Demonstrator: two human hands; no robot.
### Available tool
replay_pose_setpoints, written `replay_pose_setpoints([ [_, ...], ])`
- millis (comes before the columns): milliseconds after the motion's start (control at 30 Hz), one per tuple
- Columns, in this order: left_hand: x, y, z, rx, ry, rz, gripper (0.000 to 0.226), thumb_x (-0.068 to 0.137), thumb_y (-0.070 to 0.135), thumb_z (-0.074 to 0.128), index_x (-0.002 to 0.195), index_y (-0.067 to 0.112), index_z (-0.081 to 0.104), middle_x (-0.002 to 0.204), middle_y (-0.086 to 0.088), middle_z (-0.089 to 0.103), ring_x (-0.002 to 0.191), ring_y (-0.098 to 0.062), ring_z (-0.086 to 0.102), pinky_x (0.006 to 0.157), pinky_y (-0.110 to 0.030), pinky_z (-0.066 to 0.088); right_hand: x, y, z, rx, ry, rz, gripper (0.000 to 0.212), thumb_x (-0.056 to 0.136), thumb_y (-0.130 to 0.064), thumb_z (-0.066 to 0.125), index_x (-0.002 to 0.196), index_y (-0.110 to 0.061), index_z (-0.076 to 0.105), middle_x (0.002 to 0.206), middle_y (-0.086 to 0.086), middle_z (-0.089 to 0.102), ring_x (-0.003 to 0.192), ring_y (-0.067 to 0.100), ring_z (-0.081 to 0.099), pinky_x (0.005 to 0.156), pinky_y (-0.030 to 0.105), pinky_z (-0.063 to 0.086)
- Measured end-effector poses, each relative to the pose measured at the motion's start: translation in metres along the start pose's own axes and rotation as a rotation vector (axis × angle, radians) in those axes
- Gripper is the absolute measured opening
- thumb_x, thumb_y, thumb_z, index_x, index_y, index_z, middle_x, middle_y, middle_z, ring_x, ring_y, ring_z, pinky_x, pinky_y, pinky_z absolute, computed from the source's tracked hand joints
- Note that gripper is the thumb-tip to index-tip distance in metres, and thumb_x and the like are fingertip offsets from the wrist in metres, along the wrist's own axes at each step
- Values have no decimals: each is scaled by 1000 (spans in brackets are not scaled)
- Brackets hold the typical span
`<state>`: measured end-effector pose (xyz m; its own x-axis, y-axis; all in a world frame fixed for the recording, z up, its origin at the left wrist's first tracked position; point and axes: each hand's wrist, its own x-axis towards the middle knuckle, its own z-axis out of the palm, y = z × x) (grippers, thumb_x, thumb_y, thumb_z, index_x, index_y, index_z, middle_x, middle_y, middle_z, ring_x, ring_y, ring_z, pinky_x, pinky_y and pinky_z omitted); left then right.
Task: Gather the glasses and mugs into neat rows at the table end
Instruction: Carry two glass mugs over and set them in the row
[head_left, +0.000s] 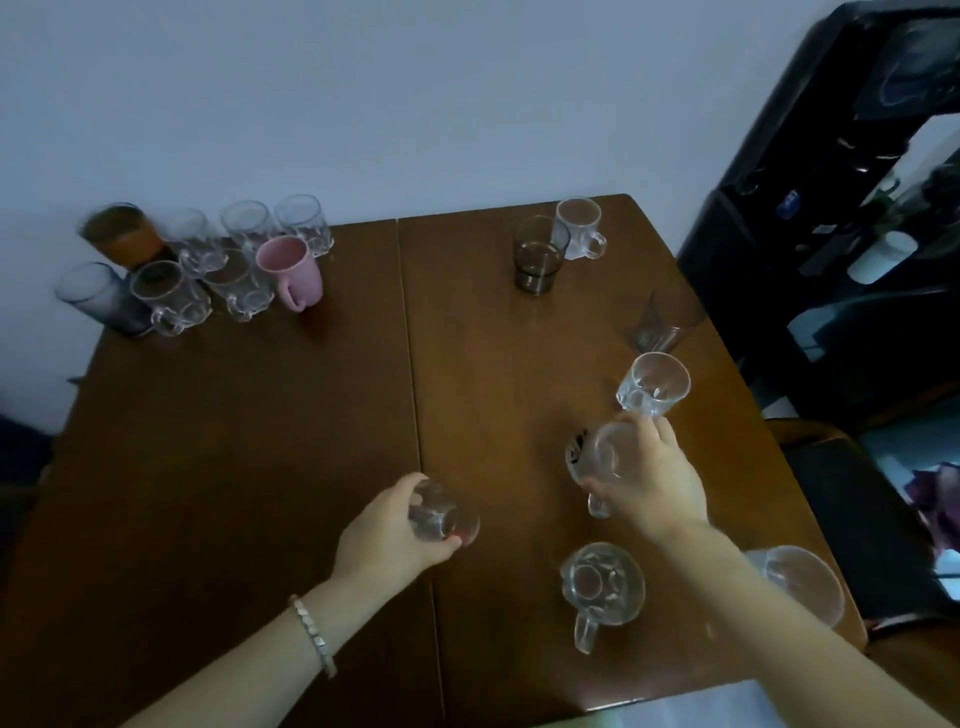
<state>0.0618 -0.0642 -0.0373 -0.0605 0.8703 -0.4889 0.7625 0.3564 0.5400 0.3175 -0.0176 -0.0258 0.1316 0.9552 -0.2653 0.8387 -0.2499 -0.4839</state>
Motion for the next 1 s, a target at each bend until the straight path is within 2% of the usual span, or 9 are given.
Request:
replay_pose_setpoints([
  [133,-1,-56,-64,-118,118,-166,74,70,36,80,133,28,44,127,3,58,110,-16,60,89,-33,53,-5,-87,17,-19,-80,-236,75,67,-34,82,130,-28,42,131,-9,43,112,14,53,72,20,44],
  [233,3,-104,-122,-124,215,-220,73,70,33,80,133,26,44,128,2,57,117,-20,56,91,-36,51,-9,-152,51,-8,-171,-312,77,66,-33,83,130,-29,41,130,-11,43,108,12,54,70,16,43],
  [333,16,-157,-182,-145,304,-244,74,69,29,82,133,23,45,127,-2,58,118,-22,55,90,-36,49,-10,-215,92,10,-242,-331,78,65,-30,84,130,-29,42,127,-11,44,104,13,55,61,12,38],
  [433,40,-207,-237,-125,359,-251,76,67,29,83,132,20,46,125,-7,56,113,-24,57,89,-38,50,-8,-270,129,20,-282,-318,77,65,-30,84,129,-30,41,126,-11,43,101,12,55,62,15,39],
  [533,73,-246,-282,-100,407,-248,74,65,28,84,129,15,49,122,-10,54,108,-28,57,90,-40,50,-4,-311,165,37,-307,-288,75,65,-32,83,128,-32,41,125,-13,43,92,8,52,53,10,31],
  [600,97,-263,-304,-87,425,-237,72,65,28,84,127,12,51,121,-11,53,108,-31,58,92,-41,49,-1,-332,189,46,-322,-256,74,66,-32,82,127,-33,40,124,-13,43,89,10,54,51,11,33],
  [700,130,-278,-325,-77,444,-205,62,67,25,83,121,11,55,120,-13,55,106,-33,59,89,-40,50,6,-361,221,36,-336,-211,75,66,-32,82,127,-33,38,124,-13,42,91,11,55,54,15,38],
  [833,162,-290,-332,-92,420,-159,82,69,21,82,139,10,40,134,-15,49,118,-33,55,97,-41,47,27,-403,258,-14,-339,-212,77,65,-32,83,127,-33,38,124,-10,44,99,18,59,72,28,51],
  [1000,183,-301,-331,-110,373,-122,78,72,18,80,139,14,41,133,-12,49,119,-29,53,97,-38,47,68,-461,295,-81,-334,-284,81,65,-29,83,132,-28,37,129,-4,45,113,24,54,86,36,52],
])
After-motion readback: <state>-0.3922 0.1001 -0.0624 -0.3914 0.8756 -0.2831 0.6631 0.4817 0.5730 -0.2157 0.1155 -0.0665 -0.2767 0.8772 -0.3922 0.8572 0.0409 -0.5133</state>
